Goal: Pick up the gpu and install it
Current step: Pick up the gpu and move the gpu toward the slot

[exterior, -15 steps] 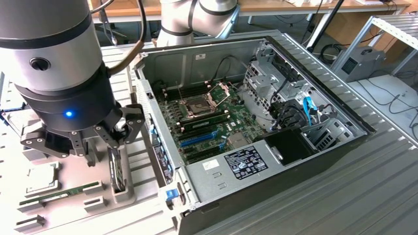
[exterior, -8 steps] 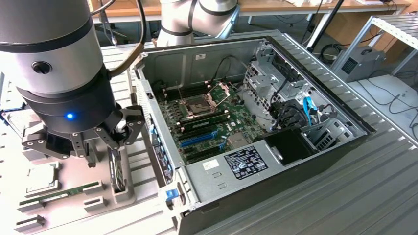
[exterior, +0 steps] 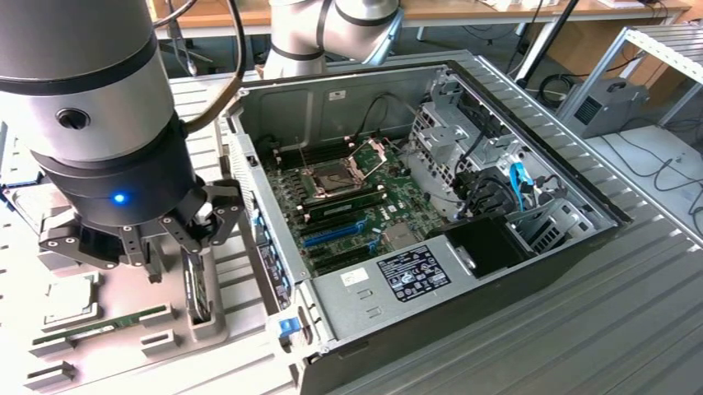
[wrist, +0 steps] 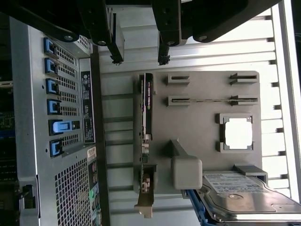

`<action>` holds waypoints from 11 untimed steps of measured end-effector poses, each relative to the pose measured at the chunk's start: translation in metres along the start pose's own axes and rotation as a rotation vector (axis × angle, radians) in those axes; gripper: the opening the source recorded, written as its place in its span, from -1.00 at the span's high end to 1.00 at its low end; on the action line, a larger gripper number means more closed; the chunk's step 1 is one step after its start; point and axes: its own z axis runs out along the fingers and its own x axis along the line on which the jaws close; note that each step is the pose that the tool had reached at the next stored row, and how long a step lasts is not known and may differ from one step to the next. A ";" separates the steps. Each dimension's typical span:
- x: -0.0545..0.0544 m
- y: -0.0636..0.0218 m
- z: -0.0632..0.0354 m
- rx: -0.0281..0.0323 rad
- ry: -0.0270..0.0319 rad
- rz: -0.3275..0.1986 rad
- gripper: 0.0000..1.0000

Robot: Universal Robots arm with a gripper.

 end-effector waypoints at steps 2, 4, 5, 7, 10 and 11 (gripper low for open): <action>0.000 0.0000 0.0009 0.0000 -0.0001 0.000 0.15; 0.000 0.0000 0.0015 0.0000 -0.0001 0.000 0.15; 0.000 -0.0001 0.0018 0.0000 -0.0001 0.000 0.15; 0.000 -0.0001 0.0024 0.0000 -0.0001 0.000 0.15; 0.000 -0.0001 0.0035 0.0000 -0.0001 0.000 0.15; 0.000 -0.0001 0.0037 0.0000 -0.0001 0.000 0.15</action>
